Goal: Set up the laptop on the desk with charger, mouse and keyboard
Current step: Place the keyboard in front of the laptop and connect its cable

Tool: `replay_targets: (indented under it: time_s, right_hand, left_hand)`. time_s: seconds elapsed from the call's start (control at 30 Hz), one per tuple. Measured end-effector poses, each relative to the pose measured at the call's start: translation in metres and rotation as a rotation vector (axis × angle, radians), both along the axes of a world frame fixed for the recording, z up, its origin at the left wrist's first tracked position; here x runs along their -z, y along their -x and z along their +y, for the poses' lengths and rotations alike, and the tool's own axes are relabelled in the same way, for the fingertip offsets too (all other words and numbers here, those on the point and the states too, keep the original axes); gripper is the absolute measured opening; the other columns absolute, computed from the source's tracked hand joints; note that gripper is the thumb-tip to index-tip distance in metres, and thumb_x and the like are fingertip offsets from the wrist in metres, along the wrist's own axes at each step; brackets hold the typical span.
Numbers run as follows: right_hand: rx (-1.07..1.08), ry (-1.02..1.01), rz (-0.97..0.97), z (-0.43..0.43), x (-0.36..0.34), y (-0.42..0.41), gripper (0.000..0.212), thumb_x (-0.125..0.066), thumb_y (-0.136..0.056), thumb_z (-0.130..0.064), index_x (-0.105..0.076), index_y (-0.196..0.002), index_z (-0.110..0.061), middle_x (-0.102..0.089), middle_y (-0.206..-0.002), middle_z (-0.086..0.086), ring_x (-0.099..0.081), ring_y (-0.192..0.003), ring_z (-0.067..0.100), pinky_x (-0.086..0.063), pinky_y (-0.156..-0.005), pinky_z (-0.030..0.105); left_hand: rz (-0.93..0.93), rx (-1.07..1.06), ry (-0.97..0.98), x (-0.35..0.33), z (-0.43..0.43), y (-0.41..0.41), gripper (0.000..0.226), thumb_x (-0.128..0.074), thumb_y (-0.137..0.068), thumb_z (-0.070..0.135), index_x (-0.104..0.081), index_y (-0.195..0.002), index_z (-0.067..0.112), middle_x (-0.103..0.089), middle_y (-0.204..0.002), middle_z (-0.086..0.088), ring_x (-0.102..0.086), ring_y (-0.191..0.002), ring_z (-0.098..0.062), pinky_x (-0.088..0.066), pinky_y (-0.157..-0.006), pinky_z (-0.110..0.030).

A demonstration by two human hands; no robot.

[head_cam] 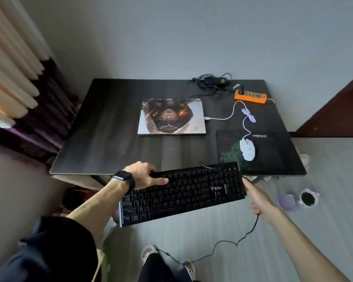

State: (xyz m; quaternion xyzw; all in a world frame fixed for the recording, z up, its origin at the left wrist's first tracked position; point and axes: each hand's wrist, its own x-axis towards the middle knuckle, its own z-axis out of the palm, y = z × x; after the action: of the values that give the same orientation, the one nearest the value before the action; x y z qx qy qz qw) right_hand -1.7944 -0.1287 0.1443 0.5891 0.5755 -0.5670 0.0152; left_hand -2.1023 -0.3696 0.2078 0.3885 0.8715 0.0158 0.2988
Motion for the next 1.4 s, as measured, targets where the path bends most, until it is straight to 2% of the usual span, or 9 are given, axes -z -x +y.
replay_targets:
  time_s: [0.17, 0.27, 0.3, 0.43, 0.53, 0.73, 0.93, 1.2, 1.4]
  right_hand:
    - [0.106, 0.102, -0.107, 0.014, 0.019, 0.007, 0.061, -0.056, -0.09, -0.067, -0.052, -0.139, -0.03, -0.062, -0.122, 0.006, -0.022, -0.038, 0.008, -0.018, -0.04, 0.022]
    - [0.08, 0.065, -0.149, 0.021, 0.037, 0.022, 0.053, -0.061, -0.09, -0.06, -0.062, -0.129, -0.023, -0.053, -0.066, -0.003, -0.024, -0.041, 0.012, -0.018, -0.042, 0.024]
    - [0.076, 0.039, -0.151, 0.025, 0.043, 0.031, 0.051, -0.062, -0.091, -0.057, -0.064, -0.124, -0.019, -0.05, -0.062, -0.004, -0.029, -0.043, 0.013, -0.021, -0.043, 0.024]
    - [0.106, -0.092, -0.18, 0.038, 0.063, 0.08, 0.045, -0.064, -0.088, -0.061, -0.067, -0.112, -0.023, -0.07, -0.111, 0.004, -0.065, -0.093, 0.028, -0.048, -0.074, 0.032]
    - [0.087, -0.133, -0.235, 0.053, 0.077, 0.119, 0.042, -0.064, -0.085, -0.066, -0.064, -0.105, -0.029, -0.069, -0.108, 0.0, -0.062, -0.101, 0.026, -0.05, -0.092, 0.039]
    - [0.072, -0.104, -0.367, 0.068, 0.092, 0.18, 0.05, -0.062, -0.088, -0.064, -0.052, -0.117, -0.023, -0.062, -0.101, 0.0, -0.057, -0.094, 0.027, -0.047, -0.087, 0.037]
    - [0.034, -0.13, -0.47, 0.078, 0.102, 0.201, 0.059, -0.057, -0.089, -0.067, -0.056, -0.124, -0.019, -0.067, -0.109, 0.006, -0.062, -0.109, 0.035, -0.045, -0.088, 0.038]
    - [-0.049, -0.226, -0.559, 0.081, 0.103, 0.221, 0.059, -0.055, -0.092, -0.062, -0.057, -0.132, -0.019, -0.063, -0.122, 0.014, -0.062, -0.106, 0.038, -0.049, -0.086, 0.04]
    - [-0.161, -0.164, -0.564, 0.079, 0.102, 0.213, 0.068, -0.064, -0.087, -0.06, -0.049, -0.135, -0.014, -0.056, -0.129, 0.016, -0.059, -0.112, 0.038, -0.05, -0.092, 0.043]
  left_hand:
    - [0.001, 0.047, 0.066, 0.017, 0.038, 0.019, 0.073, -0.046, -0.054, 0.097, -0.063, -0.075, 0.029, -0.065, -0.073, 0.007, -0.062, -0.069, -0.013, -0.052, -0.064, -0.029]
    - [0.008, 0.03, 0.095, 0.028, 0.048, 0.039, 0.071, -0.044, -0.056, 0.097, -0.064, -0.076, 0.032, -0.065, -0.073, 0.009, -0.062, -0.07, -0.012, -0.05, -0.063, -0.028]
    - [0.003, 0.02, 0.103, 0.036, 0.053, 0.049, 0.071, -0.043, -0.057, 0.097, -0.063, -0.077, 0.032, -0.065, -0.073, 0.009, -0.062, -0.07, -0.011, -0.05, -0.064, -0.028]
    - [-0.067, -0.038, 0.129, 0.074, 0.073, 0.09, 0.07, -0.038, -0.061, 0.096, -0.057, -0.084, 0.033, -0.065, -0.081, 0.009, -0.063, -0.076, -0.013, -0.053, -0.073, -0.032]
    - [-0.105, -0.052, 0.125, 0.102, 0.087, 0.131, 0.069, -0.037, -0.062, 0.094, -0.054, -0.092, 0.034, -0.066, -0.09, 0.006, -0.064, -0.08, -0.016, -0.055, -0.076, -0.035]
    - [-0.017, -0.061, 0.08, 0.141, 0.112, 0.189, 0.064, -0.046, -0.074, 0.083, -0.057, -0.118, 0.038, -0.063, -0.114, 0.005, -0.061, -0.106, -0.022, -0.05, -0.086, -0.034]
    - [-0.043, -0.114, 0.028, 0.167, 0.126, 0.203, 0.062, -0.052, -0.079, 0.074, -0.062, -0.123, 0.032, -0.06, -0.123, 0.0, -0.055, -0.116, -0.023, -0.049, -0.095, -0.039]
    - [0.192, -0.29, -0.14, 0.175, 0.112, 0.174, 0.061, -0.053, -0.083, 0.067, -0.055, -0.127, 0.025, -0.049, -0.129, -0.006, -0.042, -0.122, -0.03, -0.036, -0.104, -0.05]
    - [0.105, -0.466, 0.166, 0.171, 0.084, 0.144, 0.098, -0.041, -0.063, 0.092, -0.004, -0.146, 0.055, 0.014, -0.161, 0.003, 0.014, -0.147, -0.034, -0.008, -0.102, -0.077]
